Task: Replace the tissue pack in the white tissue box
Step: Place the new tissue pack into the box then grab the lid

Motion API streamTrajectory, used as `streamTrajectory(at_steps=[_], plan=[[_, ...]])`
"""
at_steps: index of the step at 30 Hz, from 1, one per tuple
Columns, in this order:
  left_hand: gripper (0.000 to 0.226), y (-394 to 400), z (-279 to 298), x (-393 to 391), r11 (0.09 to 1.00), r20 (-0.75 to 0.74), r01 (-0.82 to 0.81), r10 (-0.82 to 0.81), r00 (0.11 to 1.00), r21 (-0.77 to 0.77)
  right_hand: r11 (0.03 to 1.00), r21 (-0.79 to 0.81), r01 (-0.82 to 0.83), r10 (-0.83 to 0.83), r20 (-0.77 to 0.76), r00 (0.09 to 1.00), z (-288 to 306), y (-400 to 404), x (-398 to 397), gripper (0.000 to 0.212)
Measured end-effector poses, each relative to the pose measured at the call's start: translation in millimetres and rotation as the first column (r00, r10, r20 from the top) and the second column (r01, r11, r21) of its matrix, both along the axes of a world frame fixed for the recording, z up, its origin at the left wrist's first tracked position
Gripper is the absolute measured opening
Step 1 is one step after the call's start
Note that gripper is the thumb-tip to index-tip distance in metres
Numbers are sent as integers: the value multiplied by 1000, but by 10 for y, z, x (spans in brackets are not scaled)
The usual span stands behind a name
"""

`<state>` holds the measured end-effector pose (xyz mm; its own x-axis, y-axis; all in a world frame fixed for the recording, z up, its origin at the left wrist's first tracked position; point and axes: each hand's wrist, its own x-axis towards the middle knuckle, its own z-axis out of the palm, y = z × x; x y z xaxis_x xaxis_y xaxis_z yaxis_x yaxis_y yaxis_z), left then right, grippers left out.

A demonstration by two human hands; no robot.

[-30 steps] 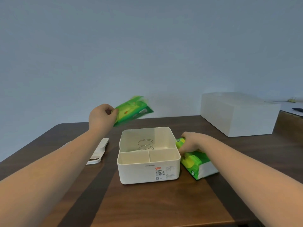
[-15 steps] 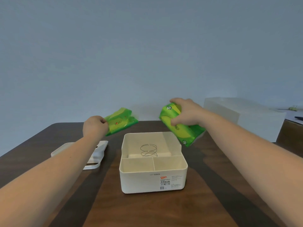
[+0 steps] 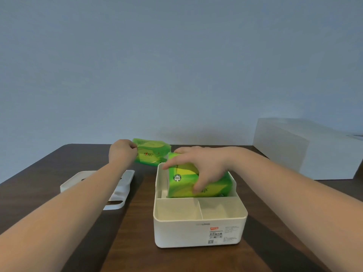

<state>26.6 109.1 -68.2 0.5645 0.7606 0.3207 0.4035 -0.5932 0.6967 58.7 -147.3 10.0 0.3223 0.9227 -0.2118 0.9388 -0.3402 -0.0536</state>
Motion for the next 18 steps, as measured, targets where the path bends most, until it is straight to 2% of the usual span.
streamTrajectory(at_steps=[4,11,14,18], plan=[[30,29,-104,87,999,-39,31,-30,999,19,1000,-18,2,-3,-32,999,-107,14,70,88],[32,38,-222,103,996,-172,58,-45,984,72,998,42,46,-40,-142,989,-153,38,126,72],[41,39,-198,64,995,-236,63,-43,971,77,990,106,89,-70,-168,983,-104,34,95,59],[41,32,-94,-55,997,-206,27,-13,978,66,957,228,178,-129,-216,968,-34,31,38,48]])
